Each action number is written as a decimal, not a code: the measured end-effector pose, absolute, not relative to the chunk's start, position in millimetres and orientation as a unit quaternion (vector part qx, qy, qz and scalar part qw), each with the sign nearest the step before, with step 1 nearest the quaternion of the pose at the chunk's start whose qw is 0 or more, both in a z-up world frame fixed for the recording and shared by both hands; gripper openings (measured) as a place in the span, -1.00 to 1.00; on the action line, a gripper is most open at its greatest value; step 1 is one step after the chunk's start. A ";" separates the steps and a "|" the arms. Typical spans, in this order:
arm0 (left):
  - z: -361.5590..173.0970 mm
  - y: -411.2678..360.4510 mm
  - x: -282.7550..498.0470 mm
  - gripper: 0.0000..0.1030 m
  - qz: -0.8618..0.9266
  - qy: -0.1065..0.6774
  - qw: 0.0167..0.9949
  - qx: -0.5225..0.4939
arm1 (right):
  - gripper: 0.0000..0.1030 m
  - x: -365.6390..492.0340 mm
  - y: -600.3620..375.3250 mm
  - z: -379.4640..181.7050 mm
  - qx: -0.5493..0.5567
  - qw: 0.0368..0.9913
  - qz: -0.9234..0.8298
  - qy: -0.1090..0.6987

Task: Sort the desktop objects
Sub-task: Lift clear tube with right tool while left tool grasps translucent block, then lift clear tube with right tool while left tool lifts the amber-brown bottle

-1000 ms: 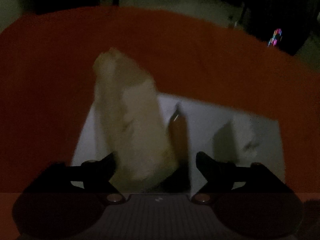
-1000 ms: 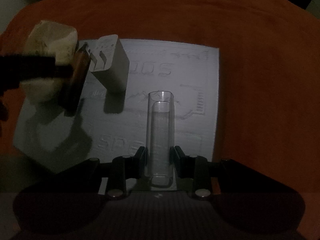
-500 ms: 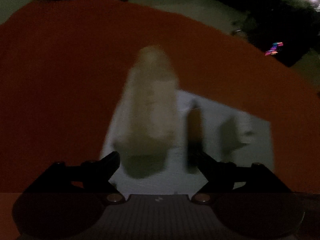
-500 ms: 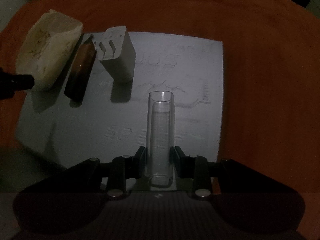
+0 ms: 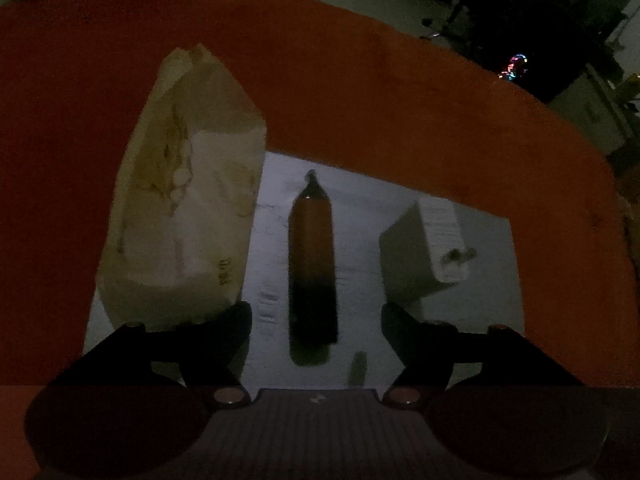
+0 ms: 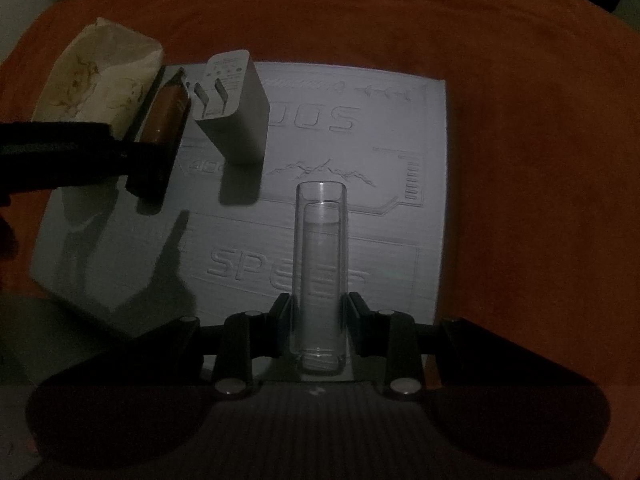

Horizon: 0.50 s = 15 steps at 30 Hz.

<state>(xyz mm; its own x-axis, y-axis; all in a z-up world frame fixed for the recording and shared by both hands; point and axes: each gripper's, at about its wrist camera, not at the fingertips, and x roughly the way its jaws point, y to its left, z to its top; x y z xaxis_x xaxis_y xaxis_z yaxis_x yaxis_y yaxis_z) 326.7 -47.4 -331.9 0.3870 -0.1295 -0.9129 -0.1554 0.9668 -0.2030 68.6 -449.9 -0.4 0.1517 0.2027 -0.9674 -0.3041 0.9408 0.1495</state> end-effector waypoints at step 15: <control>-325.7 -55.1 293.5 -0.58 -0.045 0.564 0.821 -0.074 | -0.37 63.0 -451.5 2.5 -0.036 0.760 0.161 0.628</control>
